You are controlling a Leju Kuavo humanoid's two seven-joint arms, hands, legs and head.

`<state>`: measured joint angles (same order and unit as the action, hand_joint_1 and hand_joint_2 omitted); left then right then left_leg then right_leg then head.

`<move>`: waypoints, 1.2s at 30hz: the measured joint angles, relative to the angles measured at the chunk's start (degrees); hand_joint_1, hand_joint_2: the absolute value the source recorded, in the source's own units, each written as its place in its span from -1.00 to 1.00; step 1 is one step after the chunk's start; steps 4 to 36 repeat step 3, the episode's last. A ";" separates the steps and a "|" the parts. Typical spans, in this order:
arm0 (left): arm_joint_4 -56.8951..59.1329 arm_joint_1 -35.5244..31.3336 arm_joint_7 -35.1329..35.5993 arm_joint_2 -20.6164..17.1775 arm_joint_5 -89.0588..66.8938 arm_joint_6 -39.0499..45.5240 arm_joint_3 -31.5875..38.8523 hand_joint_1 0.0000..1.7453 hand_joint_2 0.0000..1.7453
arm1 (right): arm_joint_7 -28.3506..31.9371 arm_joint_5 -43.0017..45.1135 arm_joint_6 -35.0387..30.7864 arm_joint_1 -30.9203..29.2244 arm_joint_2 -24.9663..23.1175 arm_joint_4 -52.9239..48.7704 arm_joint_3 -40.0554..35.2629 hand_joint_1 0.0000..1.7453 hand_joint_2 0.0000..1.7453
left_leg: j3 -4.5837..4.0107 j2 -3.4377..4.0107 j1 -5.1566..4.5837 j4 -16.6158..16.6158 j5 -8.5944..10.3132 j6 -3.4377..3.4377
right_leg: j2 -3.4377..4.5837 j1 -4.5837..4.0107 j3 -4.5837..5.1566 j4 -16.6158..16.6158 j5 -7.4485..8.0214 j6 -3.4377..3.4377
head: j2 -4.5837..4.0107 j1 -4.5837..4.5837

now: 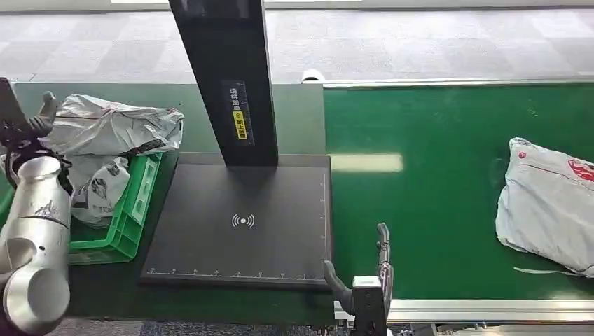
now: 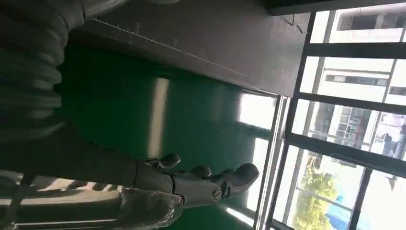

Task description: Moved the parcel from conveyor to table for the left to box.

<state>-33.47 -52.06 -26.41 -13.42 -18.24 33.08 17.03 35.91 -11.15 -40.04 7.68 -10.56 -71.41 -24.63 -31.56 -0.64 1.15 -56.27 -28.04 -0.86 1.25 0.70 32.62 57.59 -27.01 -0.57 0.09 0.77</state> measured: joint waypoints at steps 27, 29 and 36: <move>-7.60 2.07 -2.05 -0.02 5.65 2.23 -0.02 -1.00 1.00 | 0.65 0.04 0.00 -0.01 -0.02 0.44 0.28 -1.00 1.00 | -0.03 -0.05 0.01 0.00 0.00 0.00 | -0.05 -0.01 0.02 0.00 -0.02 -0.01 | 0.00 0.02; -7.60 2.07 -2.05 -0.02 5.65 2.23 -0.02 -1.00 1.00 | 0.65 0.04 0.00 -0.01 -0.02 0.44 0.28 -1.00 1.00 | -0.03 -0.05 0.01 0.00 0.00 0.00 | -0.05 -0.01 0.02 0.00 -0.02 -0.01 | 0.00 0.02; -7.60 2.07 -2.05 -0.02 5.65 2.23 -0.02 -1.00 1.00 | 0.65 0.04 0.00 -0.01 -0.02 0.44 0.28 -1.00 1.00 | -0.03 -0.05 0.01 0.00 0.00 0.00 | -0.05 -0.01 0.02 0.00 -0.02 -0.01 | 0.00 0.02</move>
